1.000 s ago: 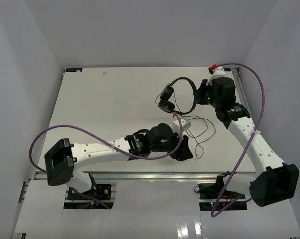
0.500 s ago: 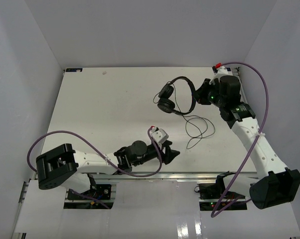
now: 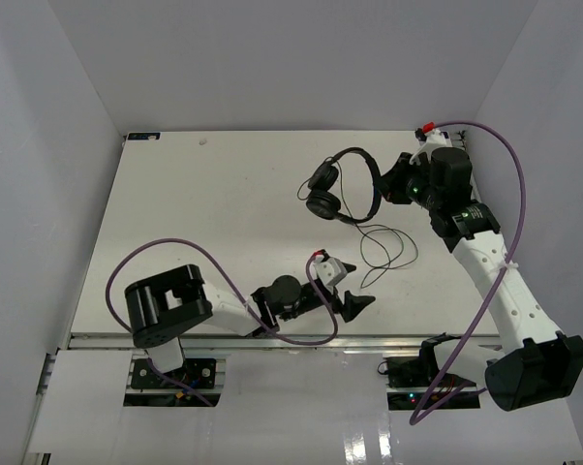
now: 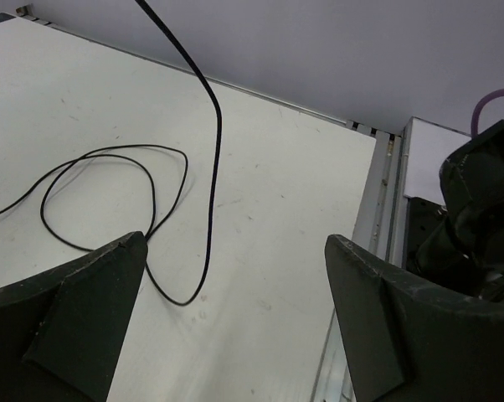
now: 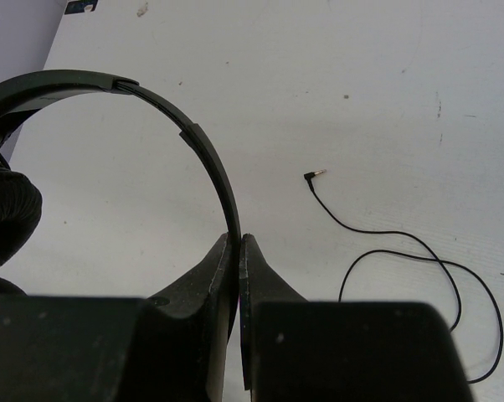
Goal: Wrap the headphones
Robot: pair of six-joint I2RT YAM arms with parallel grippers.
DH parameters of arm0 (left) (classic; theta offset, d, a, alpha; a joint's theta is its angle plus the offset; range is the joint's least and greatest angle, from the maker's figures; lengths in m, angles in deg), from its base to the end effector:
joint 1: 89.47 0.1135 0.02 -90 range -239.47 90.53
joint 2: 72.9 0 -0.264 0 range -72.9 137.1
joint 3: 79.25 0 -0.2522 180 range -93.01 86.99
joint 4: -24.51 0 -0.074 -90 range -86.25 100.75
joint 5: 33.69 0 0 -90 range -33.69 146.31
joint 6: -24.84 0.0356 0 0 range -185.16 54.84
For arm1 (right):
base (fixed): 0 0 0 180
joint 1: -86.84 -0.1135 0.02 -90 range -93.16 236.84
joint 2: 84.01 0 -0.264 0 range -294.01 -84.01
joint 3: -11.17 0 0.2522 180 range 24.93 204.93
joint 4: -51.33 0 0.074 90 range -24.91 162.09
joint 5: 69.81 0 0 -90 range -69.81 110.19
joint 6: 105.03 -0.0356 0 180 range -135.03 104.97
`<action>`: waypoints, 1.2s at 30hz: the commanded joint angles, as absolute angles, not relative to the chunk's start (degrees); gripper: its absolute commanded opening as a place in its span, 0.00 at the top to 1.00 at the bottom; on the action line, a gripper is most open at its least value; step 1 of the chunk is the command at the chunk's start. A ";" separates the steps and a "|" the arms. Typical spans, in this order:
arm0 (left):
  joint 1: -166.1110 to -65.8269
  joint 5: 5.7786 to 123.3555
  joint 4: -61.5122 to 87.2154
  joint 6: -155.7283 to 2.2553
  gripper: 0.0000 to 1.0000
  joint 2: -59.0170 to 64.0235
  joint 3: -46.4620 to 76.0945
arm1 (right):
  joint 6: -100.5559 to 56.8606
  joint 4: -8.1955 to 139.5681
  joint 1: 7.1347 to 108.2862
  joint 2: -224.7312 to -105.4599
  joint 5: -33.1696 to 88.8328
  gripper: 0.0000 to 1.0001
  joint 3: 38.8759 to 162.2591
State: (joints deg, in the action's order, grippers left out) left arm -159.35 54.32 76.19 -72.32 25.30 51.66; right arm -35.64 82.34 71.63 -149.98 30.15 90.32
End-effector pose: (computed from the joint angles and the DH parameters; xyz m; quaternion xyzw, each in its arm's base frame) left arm 0.1154 -0.3115 0.1891 0.3489 0.5966 -0.4407 0.5729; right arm 0.2511 0.0746 0.3787 -0.0131 0.8066 0.2472 0.5368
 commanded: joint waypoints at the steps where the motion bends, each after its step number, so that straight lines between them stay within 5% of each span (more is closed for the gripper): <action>1: -159.53 54.02 78.42 -67.68 0.02 31.07 45.17 | -38.53 80.59 72.06 -146.74 33.28 0.92 91.15; 8: -158.38 54.61 76.68 -68.63 0.05 37.80 41.15 | -39.28 80.47 72.06 -145.55 35.29 0.92 90.94; 13: -158.09 55.25 75.48 -70.55 0.17 41.61 38.26 | -39.75 80.69 72.07 -144.90 36.25 0.92 90.79; 20: -156.74 55.84 75.44 -73.34 0.76 43.45 37.54 | -39.54 82.26 72.16 -143.89 37.33 0.92 91.01; 25: -156.42 56.22 76.59 -74.16 0.99 42.31 39.64 | -39.36 82.34 72.27 -143.25 37.57 0.92 90.48; 36: -154.38 56.22 79.05 -77.85 1.00 30.69 53.32 | -33.34 83.63 72.85 -142.39 39.83 0.92 92.14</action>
State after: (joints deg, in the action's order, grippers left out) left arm -156.02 55.46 76.32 -74.95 39.19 47.27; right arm -36.34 84.87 72.32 -144.42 37.25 89.97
